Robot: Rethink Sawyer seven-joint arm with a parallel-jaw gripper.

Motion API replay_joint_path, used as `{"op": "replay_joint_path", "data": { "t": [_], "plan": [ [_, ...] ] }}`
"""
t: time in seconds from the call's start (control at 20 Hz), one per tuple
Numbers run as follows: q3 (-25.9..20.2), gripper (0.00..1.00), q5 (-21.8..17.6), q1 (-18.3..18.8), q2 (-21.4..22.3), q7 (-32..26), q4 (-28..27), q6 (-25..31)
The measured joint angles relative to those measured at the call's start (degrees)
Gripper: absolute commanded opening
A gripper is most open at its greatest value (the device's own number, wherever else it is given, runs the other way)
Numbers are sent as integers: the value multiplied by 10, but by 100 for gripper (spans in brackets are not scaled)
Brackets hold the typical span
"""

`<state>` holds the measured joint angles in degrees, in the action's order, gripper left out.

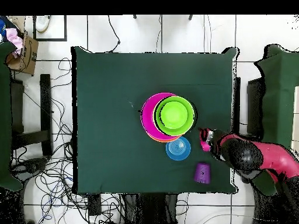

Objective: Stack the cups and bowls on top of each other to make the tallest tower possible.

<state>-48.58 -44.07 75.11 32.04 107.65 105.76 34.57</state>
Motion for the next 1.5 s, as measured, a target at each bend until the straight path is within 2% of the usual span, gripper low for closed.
{"op": "replay_joint_path", "data": {
  "t": [0.25,0.55,1.2,1.5],
  "plan": [
    [-2,100,-28,4,-45,-1,-1,0],
    [-11,100,-41,16,-65,-1,-1,0],
    [-28,100,-44,32,-54,-1,-1,0],
    [-38,100,-44,33,-32,-1,-1,0]
  ]
}}
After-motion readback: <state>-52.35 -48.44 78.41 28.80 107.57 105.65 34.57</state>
